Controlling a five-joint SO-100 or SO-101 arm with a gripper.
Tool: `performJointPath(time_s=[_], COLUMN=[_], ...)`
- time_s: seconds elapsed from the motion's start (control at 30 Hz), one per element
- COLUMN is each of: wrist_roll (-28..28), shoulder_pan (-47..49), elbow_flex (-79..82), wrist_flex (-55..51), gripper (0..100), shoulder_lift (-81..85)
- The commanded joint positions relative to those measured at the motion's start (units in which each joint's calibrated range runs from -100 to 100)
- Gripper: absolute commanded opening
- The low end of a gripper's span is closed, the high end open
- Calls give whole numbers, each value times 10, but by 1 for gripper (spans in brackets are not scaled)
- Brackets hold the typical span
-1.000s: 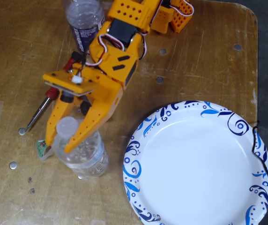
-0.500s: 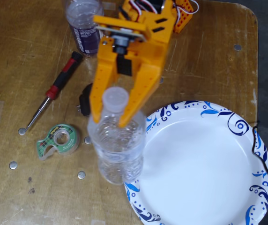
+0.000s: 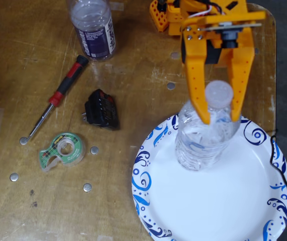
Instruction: Move the bottles to the plate
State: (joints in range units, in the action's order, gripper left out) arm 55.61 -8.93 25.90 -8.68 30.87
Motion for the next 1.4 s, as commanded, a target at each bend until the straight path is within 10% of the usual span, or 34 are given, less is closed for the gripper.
performJointPath(time_s=[0.0, 0.47, 1.37], wrist_roll=[-2, -1, 10], shoulder_pan=[21, 131, 136], elbow_flex=[34, 287, 221], wrist_flex=[-1, 176, 278], gripper=[8, 8, 8], shoulder_lift=[45, 109, -42])
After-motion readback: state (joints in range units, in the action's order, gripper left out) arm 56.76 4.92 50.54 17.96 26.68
